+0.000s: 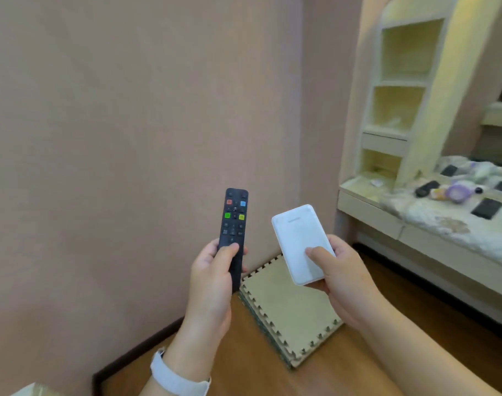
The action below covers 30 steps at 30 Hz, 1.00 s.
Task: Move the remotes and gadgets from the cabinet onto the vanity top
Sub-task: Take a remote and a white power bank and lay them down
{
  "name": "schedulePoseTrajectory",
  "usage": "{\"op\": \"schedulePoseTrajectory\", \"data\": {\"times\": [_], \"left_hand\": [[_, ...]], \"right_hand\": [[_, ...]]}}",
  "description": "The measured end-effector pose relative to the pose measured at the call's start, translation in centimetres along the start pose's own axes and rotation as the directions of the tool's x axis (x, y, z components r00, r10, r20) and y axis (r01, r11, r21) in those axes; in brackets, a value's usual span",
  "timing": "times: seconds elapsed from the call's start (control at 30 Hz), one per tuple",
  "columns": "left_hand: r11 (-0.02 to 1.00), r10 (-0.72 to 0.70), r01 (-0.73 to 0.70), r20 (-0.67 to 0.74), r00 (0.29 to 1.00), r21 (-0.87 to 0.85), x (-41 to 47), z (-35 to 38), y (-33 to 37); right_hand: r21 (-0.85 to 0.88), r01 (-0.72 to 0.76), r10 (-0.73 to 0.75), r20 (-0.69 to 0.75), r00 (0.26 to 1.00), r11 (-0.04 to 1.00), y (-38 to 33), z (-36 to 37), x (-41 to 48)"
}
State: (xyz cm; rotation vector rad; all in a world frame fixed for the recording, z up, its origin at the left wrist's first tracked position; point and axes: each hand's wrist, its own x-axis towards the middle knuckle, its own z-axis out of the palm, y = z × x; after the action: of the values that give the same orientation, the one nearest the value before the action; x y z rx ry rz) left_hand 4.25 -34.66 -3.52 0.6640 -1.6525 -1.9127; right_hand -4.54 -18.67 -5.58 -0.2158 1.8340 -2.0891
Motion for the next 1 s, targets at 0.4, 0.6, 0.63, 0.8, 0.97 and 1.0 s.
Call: {"op": "schedulePoseTrajectory", "data": {"times": [0.4, 0.6, 0.63, 0.8, 0.97, 1.0], "left_hand": [[0.995, -0.089, 0.056, 0.428, 0.899, 0.088, -3.0, 20.9, -3.7], [0.986, -0.165, 0.133, 0.531, 0.831, 0.098, 1.0, 28.3, -6.6], [0.984, -0.178, 0.148, 0.550, 0.816, 0.099, 1.9, 29.6, -7.2], [0.976, -0.216, 0.159, 0.631, 0.745, 0.146, 8.1, 35.1, -9.5], [0.964, -0.264, 0.173, 0.701, 0.663, 0.200, 14.6, 40.0, -11.7], [0.961, -0.278, 0.179, 0.712, 0.645, 0.213, 15.7, 41.1, -12.2]], "right_hand": [[0.091, 0.073, -0.025, -0.450, 0.893, 0.993, -0.9, -20.7, -3.5], [0.093, 0.058, 0.008, -0.591, 0.807, 0.994, -0.1, -25.5, 0.2], [0.097, 0.056, 0.015, -0.611, 0.791, 0.994, 0.0, -26.2, 1.2], [0.120, 0.031, 0.065, -0.714, 0.697, 0.992, -0.2, -29.0, 8.0], [0.103, 0.007, 0.077, -0.783, 0.617, 0.995, -1.6, -31.2, 14.5], [0.094, 0.004, 0.073, -0.798, 0.599, 0.996, -1.9, -31.7, 15.4]]}}
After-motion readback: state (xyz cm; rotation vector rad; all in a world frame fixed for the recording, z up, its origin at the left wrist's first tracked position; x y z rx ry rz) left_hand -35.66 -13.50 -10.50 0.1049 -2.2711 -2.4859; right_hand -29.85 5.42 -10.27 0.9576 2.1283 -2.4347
